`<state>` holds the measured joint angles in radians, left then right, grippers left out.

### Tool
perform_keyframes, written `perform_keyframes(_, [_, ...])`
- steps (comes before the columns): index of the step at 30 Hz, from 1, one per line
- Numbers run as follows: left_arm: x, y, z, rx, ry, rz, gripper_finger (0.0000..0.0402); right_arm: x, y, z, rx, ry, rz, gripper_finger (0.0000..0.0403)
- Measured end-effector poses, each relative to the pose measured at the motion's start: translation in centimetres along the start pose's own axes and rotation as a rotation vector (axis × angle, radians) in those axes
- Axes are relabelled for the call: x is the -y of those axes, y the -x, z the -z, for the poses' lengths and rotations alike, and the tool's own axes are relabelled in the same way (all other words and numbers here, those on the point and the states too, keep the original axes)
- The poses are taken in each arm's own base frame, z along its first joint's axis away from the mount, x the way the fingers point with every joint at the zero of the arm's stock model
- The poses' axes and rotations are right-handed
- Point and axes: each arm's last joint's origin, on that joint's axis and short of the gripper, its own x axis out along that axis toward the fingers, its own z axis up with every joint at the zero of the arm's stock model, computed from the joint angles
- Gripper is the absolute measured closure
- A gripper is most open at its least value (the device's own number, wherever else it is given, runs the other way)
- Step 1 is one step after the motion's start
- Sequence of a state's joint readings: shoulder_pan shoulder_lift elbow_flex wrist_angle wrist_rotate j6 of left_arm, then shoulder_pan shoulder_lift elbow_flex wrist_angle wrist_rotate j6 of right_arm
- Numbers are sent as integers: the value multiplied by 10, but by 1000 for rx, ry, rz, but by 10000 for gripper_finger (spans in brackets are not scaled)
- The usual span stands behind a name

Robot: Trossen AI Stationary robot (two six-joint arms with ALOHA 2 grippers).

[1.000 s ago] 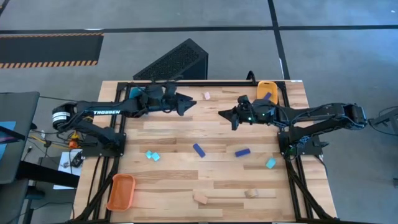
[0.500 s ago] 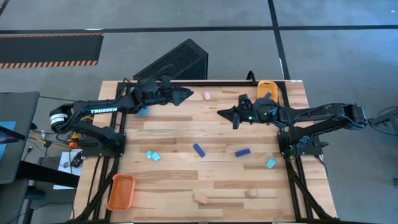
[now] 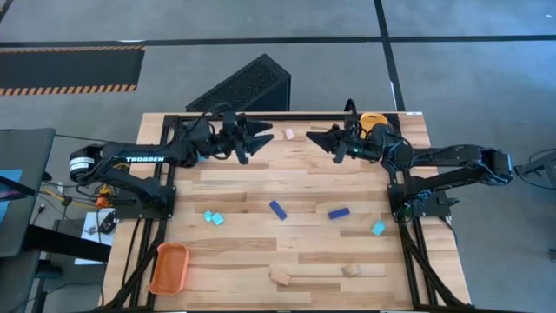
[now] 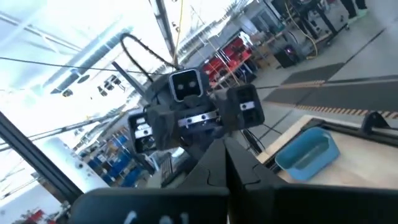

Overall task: Sort & place blocks by color
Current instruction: Put the right blue block into the yellow bin

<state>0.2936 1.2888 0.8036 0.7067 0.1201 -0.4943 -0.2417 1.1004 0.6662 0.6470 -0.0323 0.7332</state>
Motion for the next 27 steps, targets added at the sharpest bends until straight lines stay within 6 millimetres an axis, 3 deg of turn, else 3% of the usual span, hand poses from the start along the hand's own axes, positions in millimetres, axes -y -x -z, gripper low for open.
perform_keyframes(7, [-3,0,7,-64,-62,-58,162,6,7,12,-179,-5,84,400])
perform_keyframes(14, [-18,3,7,-135,-81,-73,162,7,32,63,-645,-12,302,384])
perform_keyframes(18, [-19,3,7,-142,-47,-73,162,-3,50,95,-905,21,354,358])
perform_keyframes(23, [-11,2,13,-171,5,-53,162,-11,73,123,-1154,176,380,317])
perform_keyframes(27, [-2,1,23,-181,39,-126,162,-3,92,127,-1333,351,481,279])
